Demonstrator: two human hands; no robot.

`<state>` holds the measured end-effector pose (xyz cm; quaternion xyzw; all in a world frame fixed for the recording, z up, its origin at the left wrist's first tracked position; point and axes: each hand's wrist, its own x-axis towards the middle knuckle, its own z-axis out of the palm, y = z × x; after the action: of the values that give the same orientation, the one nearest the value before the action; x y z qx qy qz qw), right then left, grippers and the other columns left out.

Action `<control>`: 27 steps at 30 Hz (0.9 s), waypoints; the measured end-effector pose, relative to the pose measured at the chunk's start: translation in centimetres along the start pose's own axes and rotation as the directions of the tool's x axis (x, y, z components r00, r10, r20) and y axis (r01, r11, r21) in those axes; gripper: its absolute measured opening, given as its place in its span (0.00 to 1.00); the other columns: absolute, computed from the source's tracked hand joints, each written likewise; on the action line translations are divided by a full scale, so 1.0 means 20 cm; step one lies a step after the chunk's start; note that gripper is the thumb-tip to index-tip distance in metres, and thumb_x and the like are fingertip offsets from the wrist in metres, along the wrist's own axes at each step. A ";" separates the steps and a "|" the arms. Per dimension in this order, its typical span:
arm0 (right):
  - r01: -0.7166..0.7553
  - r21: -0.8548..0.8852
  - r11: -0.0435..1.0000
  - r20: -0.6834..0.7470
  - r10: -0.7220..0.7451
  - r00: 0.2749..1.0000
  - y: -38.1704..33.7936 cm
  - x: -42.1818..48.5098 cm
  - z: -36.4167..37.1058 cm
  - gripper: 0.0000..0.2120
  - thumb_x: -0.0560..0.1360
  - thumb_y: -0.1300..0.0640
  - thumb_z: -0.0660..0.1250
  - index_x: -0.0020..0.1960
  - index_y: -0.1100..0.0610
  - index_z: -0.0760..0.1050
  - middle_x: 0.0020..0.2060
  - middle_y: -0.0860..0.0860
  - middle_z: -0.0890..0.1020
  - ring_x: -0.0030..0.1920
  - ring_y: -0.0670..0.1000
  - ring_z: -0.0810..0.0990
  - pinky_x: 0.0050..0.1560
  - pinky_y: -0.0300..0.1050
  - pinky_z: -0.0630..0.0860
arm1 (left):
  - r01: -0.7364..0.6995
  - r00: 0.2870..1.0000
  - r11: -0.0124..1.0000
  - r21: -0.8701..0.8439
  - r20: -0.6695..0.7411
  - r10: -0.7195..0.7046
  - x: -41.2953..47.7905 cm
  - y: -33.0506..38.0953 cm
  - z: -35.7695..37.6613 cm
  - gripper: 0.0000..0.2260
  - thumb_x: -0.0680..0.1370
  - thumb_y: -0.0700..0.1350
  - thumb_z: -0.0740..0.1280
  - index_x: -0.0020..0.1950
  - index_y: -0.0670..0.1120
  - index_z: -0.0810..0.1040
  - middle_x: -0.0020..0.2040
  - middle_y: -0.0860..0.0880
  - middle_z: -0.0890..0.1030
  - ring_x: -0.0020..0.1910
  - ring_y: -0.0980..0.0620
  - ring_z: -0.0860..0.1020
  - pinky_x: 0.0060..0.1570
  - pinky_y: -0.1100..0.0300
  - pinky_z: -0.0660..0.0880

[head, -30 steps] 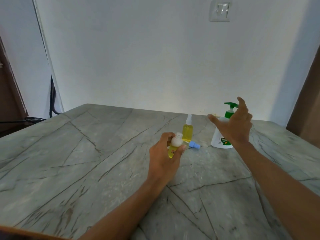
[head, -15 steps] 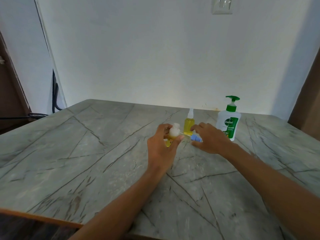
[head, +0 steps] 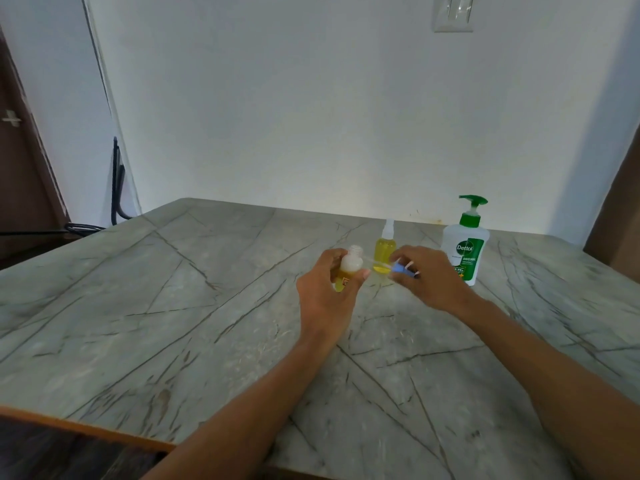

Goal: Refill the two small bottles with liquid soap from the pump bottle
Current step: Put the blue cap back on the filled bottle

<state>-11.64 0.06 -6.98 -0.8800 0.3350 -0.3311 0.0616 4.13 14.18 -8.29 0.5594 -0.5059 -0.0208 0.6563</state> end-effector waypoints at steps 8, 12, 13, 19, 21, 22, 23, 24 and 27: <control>0.030 0.334 0.942 -0.303 0.077 0.950 -0.27 -0.10 -0.50 0.08 0.73 0.55 0.72 0.52 0.52 0.81 0.46 0.42 0.83 0.45 0.37 0.81 0.41 0.25 0.71 | 0.050 0.999 0.998 0.044 -0.018 -0.049 0.00 0.00 -0.01 0.15 0.70 0.51 0.74 0.54 0.52 0.77 0.46 0.59 0.80 0.45 0.64 0.77 0.41 0.77 0.70; 0.088 0.267 0.960 -0.243 -0.021 0.970 -0.32 -0.09 -0.58 0.07 0.75 0.54 0.70 0.52 0.52 0.81 0.47 0.41 0.83 0.45 0.39 0.81 0.42 0.26 0.71 | 0.055 0.998 0.998 0.043 0.000 -0.056 0.00 0.00 -0.01 0.15 0.71 0.50 0.74 0.54 0.51 0.77 0.46 0.58 0.80 0.45 0.64 0.77 0.42 0.77 0.71; 0.101 0.248 0.963 -0.225 -0.045 0.973 -0.33 -0.08 -0.58 0.07 0.75 0.54 0.70 0.52 0.52 0.81 0.47 0.41 0.83 0.45 0.38 0.81 0.42 0.26 0.71 | 0.053 0.999 0.998 0.043 0.006 -0.053 0.00 0.00 0.00 0.15 0.71 0.50 0.74 0.55 0.51 0.77 0.46 0.58 0.80 0.45 0.64 0.77 0.42 0.78 0.70; 0.154 0.164 0.974 -0.148 -0.130 0.980 -0.36 -0.03 -0.53 0.07 0.74 0.54 0.70 0.51 0.53 0.82 0.46 0.43 0.84 0.45 0.36 0.80 0.44 0.26 0.72 | 0.040 0.998 0.998 0.039 0.046 -0.042 -0.01 0.00 0.01 0.18 0.70 0.50 0.74 0.57 0.50 0.76 0.50 0.55 0.81 0.48 0.60 0.79 0.44 0.76 0.72; 0.160 0.160 0.974 -0.126 -0.140 0.982 -0.36 -0.02 -0.51 0.07 0.74 0.53 0.70 0.51 0.53 0.82 0.46 0.43 0.84 0.45 0.37 0.80 0.45 0.27 0.73 | 0.029 0.998 0.999 0.039 0.058 -0.031 -0.01 0.01 0.01 0.18 0.70 0.50 0.74 0.58 0.50 0.76 0.50 0.55 0.81 0.48 0.59 0.79 0.44 0.76 0.72; 0.161 0.156 0.975 -0.118 -0.143 0.983 -0.37 -0.01 -0.50 0.06 0.75 0.54 0.70 0.51 0.53 0.82 0.45 0.43 0.84 0.45 0.37 0.80 0.45 0.26 0.72 | 0.025 0.997 0.999 0.038 0.066 -0.028 -0.01 0.01 0.01 0.18 0.70 0.50 0.74 0.58 0.50 0.76 0.50 0.56 0.81 0.48 0.60 0.78 0.44 0.77 0.72; 0.161 0.148 0.976 -0.112 -0.145 0.983 -0.37 -0.01 -0.50 0.06 0.75 0.54 0.70 0.50 0.53 0.81 0.45 0.43 0.83 0.45 0.36 0.80 0.44 0.26 0.72 | 0.022 0.997 0.999 0.040 0.074 -0.025 -0.01 0.01 0.01 0.18 0.70 0.50 0.74 0.58 0.50 0.76 0.50 0.57 0.80 0.47 0.60 0.78 0.44 0.77 0.72; 0.164 0.136 0.977 -0.110 -0.149 0.983 -0.37 0.00 -0.49 0.06 0.75 0.53 0.70 0.50 0.52 0.81 0.45 0.43 0.83 0.44 0.36 0.80 0.43 0.25 0.72 | 0.020 0.997 0.999 0.043 0.080 -0.024 -0.01 0.01 0.01 0.18 0.70 0.51 0.74 0.58 0.50 0.76 0.49 0.58 0.79 0.47 0.61 0.77 0.43 0.77 0.71; 0.178 0.109 0.978 -0.103 -0.167 0.981 -0.39 0.02 -0.49 0.06 0.74 0.52 0.70 0.50 0.50 0.81 0.45 0.42 0.83 0.44 0.35 0.80 0.43 0.24 0.71 | 0.015 0.996 0.999 0.050 0.083 -0.020 -0.01 0.01 0.01 0.18 0.71 0.50 0.74 0.58 0.50 0.76 0.49 0.59 0.78 0.47 0.61 0.77 0.44 0.76 0.72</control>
<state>-13.31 6.94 3.44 -0.8841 0.2397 -0.3952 0.0687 3.80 14.23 -8.33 0.5783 -0.5284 -0.0375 0.6205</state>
